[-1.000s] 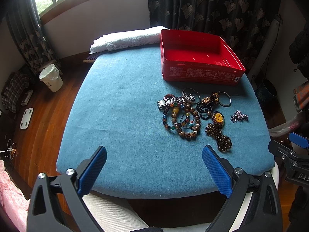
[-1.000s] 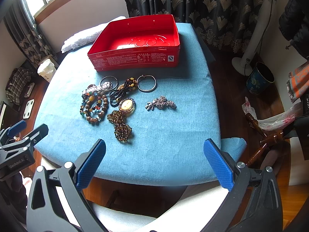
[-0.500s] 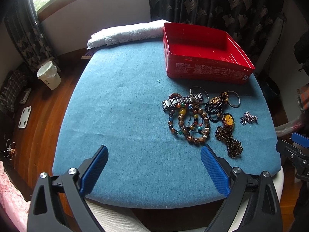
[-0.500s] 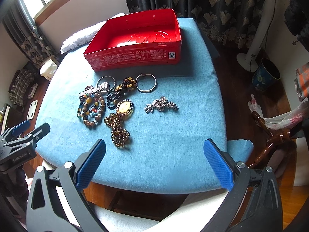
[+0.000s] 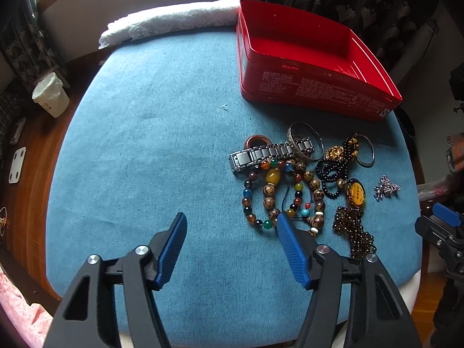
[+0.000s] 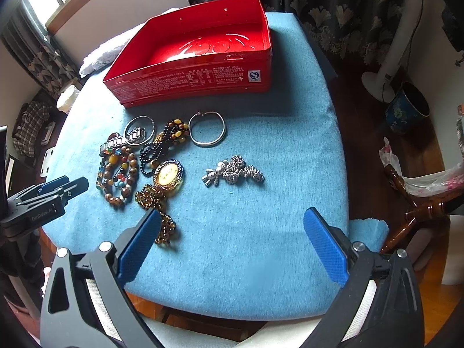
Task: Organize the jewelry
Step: 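Grasp the silver brooch with the right tool while the left tool grasps the multicolour bead bracelet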
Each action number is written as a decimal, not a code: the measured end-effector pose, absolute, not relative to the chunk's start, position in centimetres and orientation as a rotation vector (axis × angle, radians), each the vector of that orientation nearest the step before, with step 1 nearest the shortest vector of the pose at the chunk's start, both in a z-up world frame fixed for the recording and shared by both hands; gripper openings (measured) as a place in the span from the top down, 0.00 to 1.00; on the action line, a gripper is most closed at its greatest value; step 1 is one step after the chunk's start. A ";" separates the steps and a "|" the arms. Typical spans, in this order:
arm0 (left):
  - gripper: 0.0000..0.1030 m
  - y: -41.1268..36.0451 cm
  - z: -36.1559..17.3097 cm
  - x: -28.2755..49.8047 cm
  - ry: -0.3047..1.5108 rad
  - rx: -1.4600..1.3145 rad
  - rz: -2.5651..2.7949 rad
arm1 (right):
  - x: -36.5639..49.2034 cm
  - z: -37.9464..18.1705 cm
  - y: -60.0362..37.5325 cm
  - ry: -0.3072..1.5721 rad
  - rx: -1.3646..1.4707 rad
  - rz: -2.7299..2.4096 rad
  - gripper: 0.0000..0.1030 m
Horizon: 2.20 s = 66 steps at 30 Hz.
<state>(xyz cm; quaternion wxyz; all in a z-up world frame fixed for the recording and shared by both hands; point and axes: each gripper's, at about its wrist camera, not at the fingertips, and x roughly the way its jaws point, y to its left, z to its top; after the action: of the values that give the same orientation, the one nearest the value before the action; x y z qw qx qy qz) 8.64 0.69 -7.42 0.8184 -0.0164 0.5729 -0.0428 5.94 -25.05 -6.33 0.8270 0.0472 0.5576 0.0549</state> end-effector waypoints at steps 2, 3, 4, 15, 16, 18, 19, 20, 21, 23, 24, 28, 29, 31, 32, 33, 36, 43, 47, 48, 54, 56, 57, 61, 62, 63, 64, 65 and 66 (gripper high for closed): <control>0.44 0.5 -7.8 9.2 1.230 -0.035 -0.103 | 6.4 -6.7 -25.1 1.191 0.099 0.121 0.15; 0.46 0.4 -8.0 9.4 1.234 -0.030 -0.105 | 6.7 -7.0 -25.2 1.200 0.103 0.126 0.21; 0.47 0.3 -8.2 9.6 1.238 -0.027 -0.106 | 7.0 -7.3 -25.2 1.209 0.106 0.128 0.24; 0.59 0.1 -10.0 11.2 1.283 -0.029 -0.130 | 9.4 -9.3 -25.2 1.258 0.107 0.155 0.35; 0.59 0.1 -10.1 11.3 1.285 -0.029 -0.131 | 9.6 -9.5 -25.1 1.263 0.105 0.163 0.36; 0.59 0.0 -10.2 11.5 1.282 -0.022 -0.134 | 10.1 -9.9 -25.0 1.272 0.098 0.167 0.37; 0.59 0.1 -10.2 11.5 1.281 -0.018 -0.135 | 10.2 -10.0 -24.9 1.276 0.094 0.168 0.37; 0.60 0.1 -10.2 11.5 1.282 -0.014 -0.137 | 10.4 -10.2 -24.9 1.279 0.091 0.169 0.37; 0.60 0.2 -10.2 11.6 1.283 -0.012 -0.139 | 10.5 -10.5 -24.8 1.288 0.089 0.172 0.38; 0.60 0.4 -10.2 11.6 1.283 -0.011 -0.142 | 10.7 -10.7 -24.7 1.288 0.070 0.175 0.38; 0.60 0.4 -10.2 11.8 1.283 -0.011 -0.144 | 10.7 -10.7 -24.5 1.286 0.064 0.176 0.38; 0.60 0.7 -10.1 11.6 1.278 -0.007 -0.143 | 11.4 -10.7 -24.2 1.281 0.043 0.174 0.39; 0.60 0.5 -10.1 11.5 1.277 -0.003 -0.140 | 11.5 -10.8 -24.1 1.278 0.034 0.170 0.40; 0.60 0.2 -10.1 11.7 1.275 0.009 -0.135 | 11.6 -10.7 -23.8 1.268 0.008 0.160 0.45; 0.61 0.2 -10.1 11.6 1.273 0.014 -0.132 | 11.5 -10.7 -23.6 1.261 0.000 0.162 0.48; 0.63 0.1 -10.2 12.0 1.273 0.019 -0.127 | 11.5 -10.7 -23.6 1.258 -0.001 0.165 0.50; 0.84 0.2 -10.1 12.0 1.282 0.003 -0.125 | 11.2 -10.6 -23.3 1.256 -0.004 0.175 0.59; 0.92 0.5 -10.1 11.4 1.288 -0.045 -0.150 | 10.2 -10.3 -23.7 1.267 0.050 0.231 0.84; 0.92 0.6 -9.6 10.7 1.276 -0.075 -0.161 | 9.5 -10.1 -23.9 1.279 0.040 0.227 0.89; 0.92 0.5 -9.4 10.5 1.272 -0.075 -0.165 | 9.2 -10.1 -23.8 1.283 0.042 0.228 0.89; 0.92 0.3 -10.3 10.2 1.295 -0.087 -0.168 | 9.3 -10.5 -23.4 1.300 0.046 0.229 0.85; 0.92 0.1 -10.5 10.4 1.290 -0.092 -0.169 | 9.2 -10.5 -23.5 1.296 0.047 0.229 0.87; 0.92 0.1 -10.5 10.5 1.287 -0.095 -0.170 | 9.2 -10.5 -23.6 1.294 0.047 0.229 0.88; 0.92 0.8 -9.9 10.2 1.272 -0.115 -0.171 | 8.7 -10.1 -23.8 1.288 0.043 0.220 0.90; 0.92 1.4 -9.4 9.6 1.261 -0.117 -0.174 | 8.6 -9.7 -24.0 1.280 0.044 0.219 0.91; 0.93 1.9 -8.8 9.2 1.248 -0.116 -0.177 | 8.5 -9.3 -24.0 1.271 0.046 0.219 0.92; 0.93 2.2 -8.1 8.8 1.232 -0.116 -0.182 | 8.7 -9.0 -23.9 1.263 0.047 0.218 0.92; 0.93 2.4 -7.5 8.5 1.218 -0.117 -0.188 | 8.6 -8.5 -24.0 1.253 0.044 0.217 0.92; 0.93 2.3 -6.9 8.2 1.205 -0.118 -0.192 | 8.6 -8.0 -24.1 1.243 0.041 0.216 0.92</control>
<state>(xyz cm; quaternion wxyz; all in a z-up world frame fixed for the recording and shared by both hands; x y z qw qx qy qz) 8.24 2.29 -6.91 0.8179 -0.0555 0.5656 -0.0902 8.61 -24.09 -8.00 0.8075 0.0193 0.5809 0.1009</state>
